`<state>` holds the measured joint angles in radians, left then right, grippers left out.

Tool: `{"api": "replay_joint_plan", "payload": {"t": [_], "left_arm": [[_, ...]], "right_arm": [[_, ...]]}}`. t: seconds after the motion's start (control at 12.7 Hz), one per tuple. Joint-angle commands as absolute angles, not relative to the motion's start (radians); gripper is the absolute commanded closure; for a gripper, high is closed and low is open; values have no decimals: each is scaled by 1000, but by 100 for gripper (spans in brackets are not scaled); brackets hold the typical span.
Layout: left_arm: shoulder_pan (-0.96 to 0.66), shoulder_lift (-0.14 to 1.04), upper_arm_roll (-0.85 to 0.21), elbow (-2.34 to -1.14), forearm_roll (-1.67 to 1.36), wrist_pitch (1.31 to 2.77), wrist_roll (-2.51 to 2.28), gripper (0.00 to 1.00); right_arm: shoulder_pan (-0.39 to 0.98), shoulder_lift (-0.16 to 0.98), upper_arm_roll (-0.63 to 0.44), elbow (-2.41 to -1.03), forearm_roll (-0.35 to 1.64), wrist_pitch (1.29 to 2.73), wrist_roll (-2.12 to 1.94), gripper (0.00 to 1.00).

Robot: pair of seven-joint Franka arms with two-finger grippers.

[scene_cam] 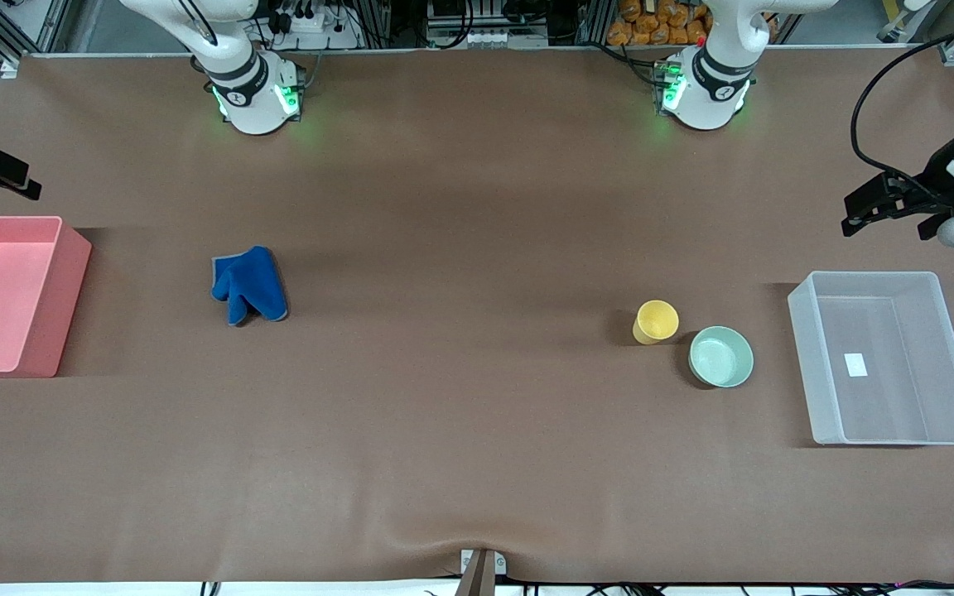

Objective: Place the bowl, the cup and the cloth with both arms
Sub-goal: 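Reach the right gripper to the blue cloth while the left gripper reaches the cup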

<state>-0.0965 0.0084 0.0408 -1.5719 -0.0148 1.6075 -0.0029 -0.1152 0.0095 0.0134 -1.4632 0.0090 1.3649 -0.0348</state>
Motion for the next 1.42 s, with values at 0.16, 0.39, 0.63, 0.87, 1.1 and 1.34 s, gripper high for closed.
{"api": "replay_joint_plan", "payload": {"t": [0.16, 0.39, 0.63, 0.87, 1.1, 1.34], "left_arm": [[-101, 18, 51, -1555, -37, 1601, 6, 0], [-101, 70, 46, -1569, -52, 1606, 2, 0], [-117, 101, 37, -1662, -77, 1702, 0, 0], [-115, 113, 2, -1761, -109, 1828, -8, 0], [-121, 191, -46, -1789, -109, 1913, -99, 0], [-124, 241, -83, -1836, -109, 2014, -135, 0]], "right_arm": [[-118, -2, 18, -1465, 2, 1364, -40, 0], [-114, 2, 20, -1465, 2, 1364, -40, 0], [-117, 12, 21, -1466, -2, 1367, -40, 0], [-132, 75, 17, -1463, -5, 1370, -40, 0], [-167, 184, 17, -1456, 14, 1376, -41, 0], [-157, 273, 18, -1456, 18, 1390, -40, 0]]}}
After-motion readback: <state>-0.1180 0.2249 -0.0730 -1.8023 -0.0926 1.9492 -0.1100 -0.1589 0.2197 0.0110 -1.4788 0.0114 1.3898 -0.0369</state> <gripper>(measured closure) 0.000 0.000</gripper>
